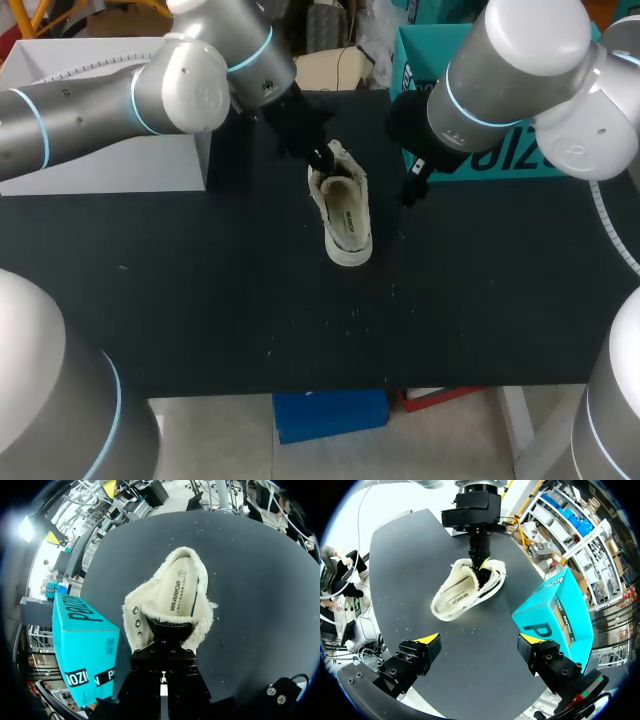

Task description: Take the shoe out of the shoebox, open the shoe tongue, remove and reinsert the insole, then place the shoe into the shoebox

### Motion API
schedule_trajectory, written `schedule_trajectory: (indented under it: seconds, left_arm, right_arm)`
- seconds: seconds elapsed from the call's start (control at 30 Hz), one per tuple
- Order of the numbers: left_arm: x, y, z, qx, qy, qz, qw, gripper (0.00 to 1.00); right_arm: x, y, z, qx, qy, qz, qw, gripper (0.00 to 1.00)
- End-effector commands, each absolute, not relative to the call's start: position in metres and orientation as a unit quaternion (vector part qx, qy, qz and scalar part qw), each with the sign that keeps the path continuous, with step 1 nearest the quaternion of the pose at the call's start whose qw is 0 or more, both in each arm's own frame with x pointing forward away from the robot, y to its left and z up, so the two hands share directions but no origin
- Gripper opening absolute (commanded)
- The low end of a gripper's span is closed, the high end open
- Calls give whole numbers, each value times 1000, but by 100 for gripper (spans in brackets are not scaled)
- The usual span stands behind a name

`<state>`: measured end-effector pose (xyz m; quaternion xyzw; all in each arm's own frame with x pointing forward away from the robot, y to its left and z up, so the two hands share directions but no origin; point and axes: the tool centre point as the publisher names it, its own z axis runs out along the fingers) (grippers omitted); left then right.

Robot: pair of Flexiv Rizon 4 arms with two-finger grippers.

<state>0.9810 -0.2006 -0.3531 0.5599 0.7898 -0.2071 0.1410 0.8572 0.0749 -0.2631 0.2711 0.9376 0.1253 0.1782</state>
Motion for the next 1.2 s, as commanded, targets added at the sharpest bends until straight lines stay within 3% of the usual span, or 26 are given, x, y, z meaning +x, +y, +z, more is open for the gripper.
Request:
schedule_trajectory:
  seconds: [0.03, 0.47, 0.53, 0.67, 1.2]
  left_arm:
    - [971, -202, -366, 562, 785, -220, 143, 0]
    - [963, -176, -318, 614, 761, -163, 134, 2]
    - [959, -174, -317, 623, 757, -153, 124, 22]
    - [951, -171, -322, 637, 752, -134, 106, 38]
    - [943, -165, -370, 633, 758, -122, 98, 41]
  right_arm:
    - [857, 76, -264, 271, 938, 125, 178, 100]
    - [857, 76, -264, 271, 938, 125, 178, 100]
    - [857, 76, -264, 271, 938, 125, 178, 100]
    - [857, 76, -264, 271, 938, 125, 178, 100]
    - [857, 76, -264, 271, 938, 125, 178, 100]
